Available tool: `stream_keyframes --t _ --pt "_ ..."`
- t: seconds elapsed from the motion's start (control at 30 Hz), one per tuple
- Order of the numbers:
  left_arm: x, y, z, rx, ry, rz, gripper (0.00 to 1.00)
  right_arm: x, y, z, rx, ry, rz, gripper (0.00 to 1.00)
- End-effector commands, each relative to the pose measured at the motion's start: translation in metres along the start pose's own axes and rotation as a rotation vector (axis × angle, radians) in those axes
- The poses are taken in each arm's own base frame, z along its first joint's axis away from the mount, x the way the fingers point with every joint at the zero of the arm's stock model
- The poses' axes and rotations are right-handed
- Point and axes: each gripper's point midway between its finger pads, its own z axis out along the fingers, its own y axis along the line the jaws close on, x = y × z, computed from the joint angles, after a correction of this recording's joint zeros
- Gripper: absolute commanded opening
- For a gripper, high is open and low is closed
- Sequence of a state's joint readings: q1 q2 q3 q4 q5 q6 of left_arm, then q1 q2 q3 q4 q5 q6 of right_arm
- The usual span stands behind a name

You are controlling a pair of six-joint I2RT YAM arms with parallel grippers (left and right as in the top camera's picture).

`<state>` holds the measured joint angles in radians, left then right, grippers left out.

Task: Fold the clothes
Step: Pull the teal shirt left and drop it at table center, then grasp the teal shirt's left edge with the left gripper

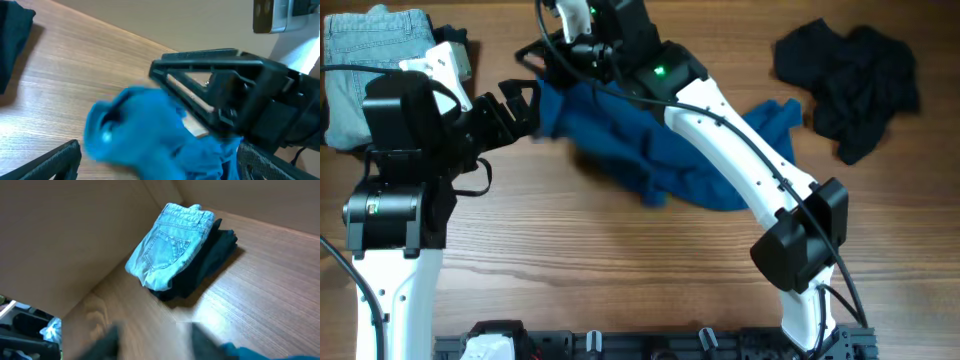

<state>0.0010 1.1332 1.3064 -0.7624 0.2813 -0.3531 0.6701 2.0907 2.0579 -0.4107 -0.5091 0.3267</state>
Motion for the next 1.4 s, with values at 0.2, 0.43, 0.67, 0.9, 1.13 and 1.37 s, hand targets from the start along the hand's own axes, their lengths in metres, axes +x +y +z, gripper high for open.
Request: stream_keyframes --t 0.2,0.43,0.67,0.9,1.13,1.37 --pt "-0.007 0.0 -0.003 -0.017 -0.024 0.016 0.99 -0.035 -0.1 -0.103 0.367 -0.063 0.112 0.99" --pt "0.008 -0.007 0.078 0.095 0.121 0.06 0.99 0.02 -0.204 -0.222 0.692 0.101 0.358 0.99" --pt "0.064 -0.026 0.21 0.158 0.268 0.241 1.0 0.06 -0.235 -0.28 0.782 0.214 0.473 0.99" --pt "0.069 -0.036 0.299 0.105 0.174 0.329 1.0 0.078 -0.233 -0.291 0.819 0.283 0.516 0.99" --pt "0.069 -0.044 0.324 0.149 0.113 0.389 1.0 0.083 -0.232 -0.292 0.823 0.3 0.526 0.99" --pt "0.117 -0.051 0.348 0.184 0.174 0.578 1.0 0.082 -0.232 -0.292 0.823 0.3 0.527 0.98"
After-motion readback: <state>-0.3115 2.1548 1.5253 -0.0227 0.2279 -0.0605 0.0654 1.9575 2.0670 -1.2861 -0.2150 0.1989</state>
